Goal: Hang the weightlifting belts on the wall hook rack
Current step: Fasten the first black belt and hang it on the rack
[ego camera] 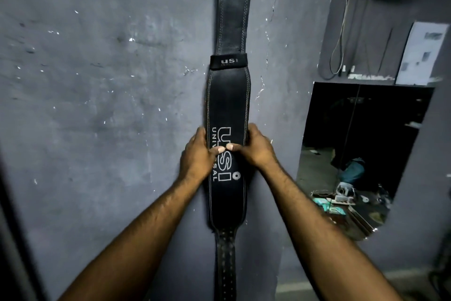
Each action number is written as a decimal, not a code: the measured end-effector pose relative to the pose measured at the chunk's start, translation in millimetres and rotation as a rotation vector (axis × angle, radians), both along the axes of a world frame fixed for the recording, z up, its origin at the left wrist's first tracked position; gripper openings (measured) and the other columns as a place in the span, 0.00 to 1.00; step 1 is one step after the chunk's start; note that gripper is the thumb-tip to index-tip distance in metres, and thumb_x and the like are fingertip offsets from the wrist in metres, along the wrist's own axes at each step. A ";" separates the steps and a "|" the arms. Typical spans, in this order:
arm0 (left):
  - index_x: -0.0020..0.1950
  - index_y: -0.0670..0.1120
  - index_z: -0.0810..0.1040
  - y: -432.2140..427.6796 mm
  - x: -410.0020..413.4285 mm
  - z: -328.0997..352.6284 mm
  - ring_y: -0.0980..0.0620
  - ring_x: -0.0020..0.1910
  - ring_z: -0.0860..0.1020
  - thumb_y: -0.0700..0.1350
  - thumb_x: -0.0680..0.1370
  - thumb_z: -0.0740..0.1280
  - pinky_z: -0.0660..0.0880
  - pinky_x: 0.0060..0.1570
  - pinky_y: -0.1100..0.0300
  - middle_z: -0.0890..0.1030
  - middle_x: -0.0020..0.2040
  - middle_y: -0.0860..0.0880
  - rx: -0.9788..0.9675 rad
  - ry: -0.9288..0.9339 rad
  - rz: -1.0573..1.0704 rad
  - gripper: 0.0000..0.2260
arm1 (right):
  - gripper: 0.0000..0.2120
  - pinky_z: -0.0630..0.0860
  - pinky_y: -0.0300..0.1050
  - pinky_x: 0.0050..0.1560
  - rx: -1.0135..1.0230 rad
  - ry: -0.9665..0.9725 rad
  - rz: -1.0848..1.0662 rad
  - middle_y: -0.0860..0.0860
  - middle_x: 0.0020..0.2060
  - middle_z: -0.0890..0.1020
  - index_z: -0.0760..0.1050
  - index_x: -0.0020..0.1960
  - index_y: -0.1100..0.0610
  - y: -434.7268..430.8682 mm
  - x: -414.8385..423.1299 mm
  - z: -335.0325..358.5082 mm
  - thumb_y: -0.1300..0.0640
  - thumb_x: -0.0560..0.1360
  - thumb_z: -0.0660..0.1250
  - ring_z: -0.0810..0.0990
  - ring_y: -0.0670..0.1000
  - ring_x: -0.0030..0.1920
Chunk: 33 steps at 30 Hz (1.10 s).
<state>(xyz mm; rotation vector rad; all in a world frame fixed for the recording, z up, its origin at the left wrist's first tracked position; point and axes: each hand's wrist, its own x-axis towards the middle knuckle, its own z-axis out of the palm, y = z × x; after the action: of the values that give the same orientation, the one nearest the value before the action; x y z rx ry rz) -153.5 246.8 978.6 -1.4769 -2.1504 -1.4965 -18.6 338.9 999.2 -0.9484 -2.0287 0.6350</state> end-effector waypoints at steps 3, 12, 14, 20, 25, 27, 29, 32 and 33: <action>0.59 0.48 0.71 3.6 2.1 -11.8 0.41 0.54 0.80 0.50 0.75 0.72 0.79 0.50 0.48 0.82 0.55 0.46 0.049 -0.042 0.039 0.17 | 0.23 0.80 0.50 0.56 0.033 0.071 -0.036 0.49 0.53 0.86 0.76 0.57 0.51 -0.9 -1.0 -12.8 0.43 0.67 0.77 0.84 0.53 0.53; 0.60 0.43 0.69 2.2 1.2 -40.7 0.40 0.53 0.80 0.51 0.75 0.73 0.79 0.50 0.48 0.81 0.56 0.42 -0.053 -0.016 0.014 0.21 | 0.26 0.78 0.48 0.48 0.042 -0.094 -0.152 0.55 0.49 0.84 0.73 0.52 0.55 -11.0 3.9 -43.0 0.36 0.69 0.73 0.82 0.60 0.50; 0.59 0.44 0.70 3.7 1.4 -42.2 0.40 0.52 0.80 0.50 0.76 0.73 0.79 0.49 0.49 0.82 0.54 0.43 -0.017 -0.020 0.028 0.19 | 0.25 0.78 0.49 0.47 0.041 -0.092 -0.166 0.55 0.46 0.84 0.71 0.48 0.53 -9.8 3.8 -42.9 0.34 0.68 0.72 0.82 0.61 0.49; 0.60 0.45 0.74 -4.8 0.5 -66.6 0.43 0.51 0.82 0.53 0.71 0.77 0.79 0.49 0.52 0.84 0.54 0.44 -0.062 -0.133 -0.067 0.23 | 0.22 0.78 0.47 0.49 -0.045 -0.011 -0.119 0.53 0.47 0.85 0.75 0.51 0.53 -14.2 7.1 -73.0 0.37 0.70 0.73 0.83 0.58 0.49; 0.63 0.48 0.75 -3.5 8.5 -89.3 0.40 0.52 0.82 0.55 0.74 0.72 0.80 0.52 0.49 0.84 0.55 0.44 -0.111 -0.128 0.022 0.21 | 0.22 0.80 0.48 0.51 -0.017 -0.020 -0.179 0.53 0.49 0.85 0.75 0.55 0.51 -17.7 4.8 -100.4 0.36 0.73 0.68 0.83 0.58 0.49; 0.60 0.48 0.76 -3.9 7.9 -90.7 0.42 0.49 0.82 0.56 0.74 0.73 0.81 0.49 0.50 0.85 0.52 0.46 -0.091 -0.143 0.028 0.20 | 0.23 0.81 0.50 0.48 -0.013 0.028 -0.193 0.51 0.44 0.85 0.74 0.51 0.51 -18.0 4.2 -102.3 0.33 0.71 0.68 0.83 0.57 0.45; 0.59 0.48 0.78 -7.3 4.8 -98.1 0.47 0.46 0.82 0.56 0.72 0.75 0.80 0.47 0.55 0.85 0.48 0.49 -0.095 -0.220 -0.034 0.20 | 0.22 0.81 0.48 0.46 -0.047 0.091 -0.166 0.50 0.42 0.85 0.73 0.49 0.51 -20.5 6.3 -111.3 0.34 0.69 0.70 0.83 0.55 0.43; 0.61 0.51 0.80 -10.4 3.0 -118.8 0.48 0.50 0.84 0.58 0.70 0.75 0.81 0.51 0.56 0.86 0.51 0.49 -0.177 -0.250 -0.114 0.22 | 0.22 0.79 0.43 0.51 -0.139 0.100 -0.064 0.50 0.51 0.85 0.75 0.58 0.51 -26.2 8.3 -140.8 0.40 0.71 0.73 0.84 0.52 0.51; 0.62 0.52 0.79 -10.6 4.1 -123.9 0.47 0.51 0.84 0.59 0.71 0.73 0.81 0.52 0.53 0.86 0.53 0.49 -0.197 -0.229 -0.089 0.22 | 0.22 0.79 0.44 0.52 -0.145 0.089 -0.056 0.51 0.52 0.85 0.75 0.59 0.51 -27.4 8.1 -149.6 0.40 0.72 0.73 0.84 0.53 0.52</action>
<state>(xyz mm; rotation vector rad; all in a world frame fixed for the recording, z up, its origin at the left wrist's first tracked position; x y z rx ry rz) -149.4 236.2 854.6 -1.5479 -2.4569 -1.5938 -10.5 311.5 849.5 -1.0390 -1.8915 0.7884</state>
